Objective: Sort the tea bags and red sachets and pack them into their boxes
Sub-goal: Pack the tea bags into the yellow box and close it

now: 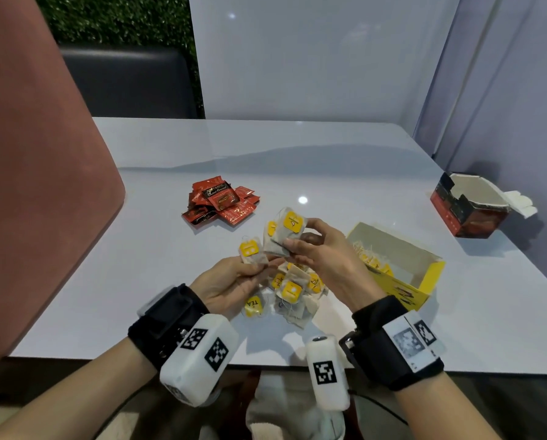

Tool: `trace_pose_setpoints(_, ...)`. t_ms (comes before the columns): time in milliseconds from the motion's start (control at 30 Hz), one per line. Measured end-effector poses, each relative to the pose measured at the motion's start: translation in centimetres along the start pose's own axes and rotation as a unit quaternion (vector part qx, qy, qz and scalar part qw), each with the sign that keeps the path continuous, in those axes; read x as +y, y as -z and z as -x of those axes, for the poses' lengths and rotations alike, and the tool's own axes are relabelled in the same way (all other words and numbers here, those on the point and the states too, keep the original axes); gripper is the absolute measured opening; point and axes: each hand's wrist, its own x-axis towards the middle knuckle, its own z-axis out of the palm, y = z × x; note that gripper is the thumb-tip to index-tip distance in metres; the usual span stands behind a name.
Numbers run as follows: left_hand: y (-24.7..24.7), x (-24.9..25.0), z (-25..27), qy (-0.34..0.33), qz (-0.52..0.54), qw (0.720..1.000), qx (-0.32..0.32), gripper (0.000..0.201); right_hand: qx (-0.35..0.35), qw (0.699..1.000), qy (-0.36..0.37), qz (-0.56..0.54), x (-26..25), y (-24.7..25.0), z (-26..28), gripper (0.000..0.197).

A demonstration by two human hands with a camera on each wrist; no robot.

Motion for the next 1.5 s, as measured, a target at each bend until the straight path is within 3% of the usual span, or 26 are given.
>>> trace_pose_setpoints(200,0.2,-0.2,0.3,0.017,0.008,1.000,-0.011,0.053,-0.026,0.991,-0.029,0.128,-0.1,-1.1,-0.6,0.042)
trace_pose_setpoints(300,0.8,0.0,0.6,0.020,0.021,0.998,-0.048,0.061,-0.023,0.982,-0.029,0.186,-0.2,-1.4,-1.2,0.041)
trace_pose_setpoints(400,0.8,0.2,0.7,0.009,0.026,0.997,-0.079,0.047,-0.022,0.969,-0.016,0.244,-0.1,-1.7,-1.4,0.046)
trace_pose_setpoints(500,0.4,0.3,0.9,-0.003,-0.037,0.999,-0.040,0.026,-0.016,0.955,0.013,0.294,0.2,-2.2,-1.4,0.047)
trace_pose_setpoints(600,0.3,0.1,0.7,-0.010,-0.067,0.998,-0.017,0.027,0.007,0.937,0.054,0.345,0.7,-2.5,-1.6,0.032)
trace_pose_setpoints(700,0.3,0.2,0.8,-0.012,-0.056,0.998,-0.015,0.028,0.043,0.934,0.076,0.347,0.9,-2.7,-1.8,0.015)
trace_pose_setpoints(800,0.5,0.3,0.8,-0.004,-0.023,1.000,-0.016,0.029,0.082,0.941,0.095,0.316,0.5,-2.5,-1.9,0.014)
trace_pose_setpoints(967,0.4,0.1,0.7,-0.010,-0.014,1.000,0.008,0.044,0.001,0.962,0.040,0.271,0.2,-2.8,-1.6,0.025)
trace_pose_setpoints(1100,0.5,0.2,0.7,0.016,-0.015,0.999,-0.035,0.065,-0.022,0.945,0.029,0.324,0.6,-3.1,-1.6,0.035)
trace_pose_setpoints(1200,0.5,0.3,0.9,0.010,-0.045,0.998,-0.039,0.053,-0.019,0.929,0.043,0.366,0.7,-3.4,-1.6,0.039)
trace_pose_setpoints(1367,1.2,1.0,1.2,-0.017,-0.105,0.994,-0.005,0.025,-0.007,0.909,0.100,0.404,1.2,-4.0,-1.5,0.024)
trace_pose_setpoints(1500,2.5,2.8,2.0,-0.067,-0.092,0.991,0.064,0.019,-0.017,0.870,0.106,0.481,1.5,-3.9,-1.6,0.023)
